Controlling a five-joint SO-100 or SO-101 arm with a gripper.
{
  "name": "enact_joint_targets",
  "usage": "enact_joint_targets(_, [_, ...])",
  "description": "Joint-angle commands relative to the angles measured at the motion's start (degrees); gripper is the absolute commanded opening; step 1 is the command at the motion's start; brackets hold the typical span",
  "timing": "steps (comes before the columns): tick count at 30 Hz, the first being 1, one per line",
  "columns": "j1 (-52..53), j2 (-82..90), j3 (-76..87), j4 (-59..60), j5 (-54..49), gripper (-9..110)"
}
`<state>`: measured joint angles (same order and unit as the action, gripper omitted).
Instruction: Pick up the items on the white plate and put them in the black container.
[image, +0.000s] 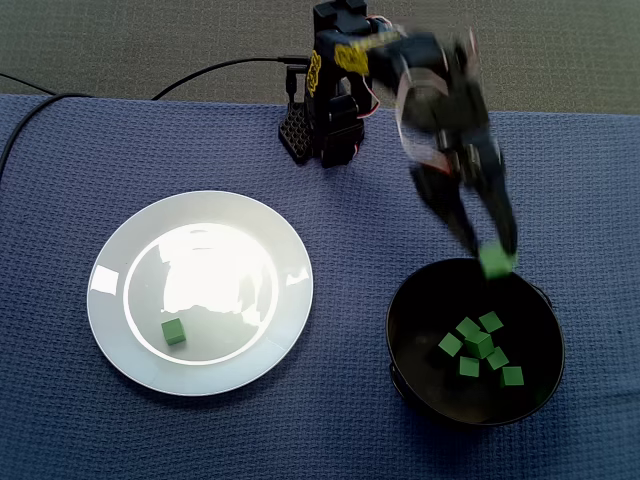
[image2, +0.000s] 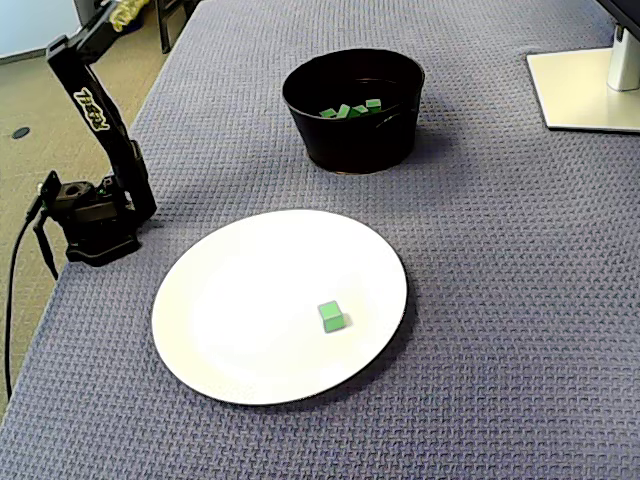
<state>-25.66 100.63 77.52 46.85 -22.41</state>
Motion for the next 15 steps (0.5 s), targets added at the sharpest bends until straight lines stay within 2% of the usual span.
enact_joint_targets(1, [0.3, -5.4, 8.3, -6.7, 1.1, 0])
enact_joint_targets(6, [2.5, -16.5, 7.2, -6.0, 2.7, 0])
enact_joint_targets(12, [1.7, -20.8, 9.9, -8.1, 0.3, 0])
enact_joint_targets(15, [1.7, -21.9, 10.2, -8.0, -1.1, 11])
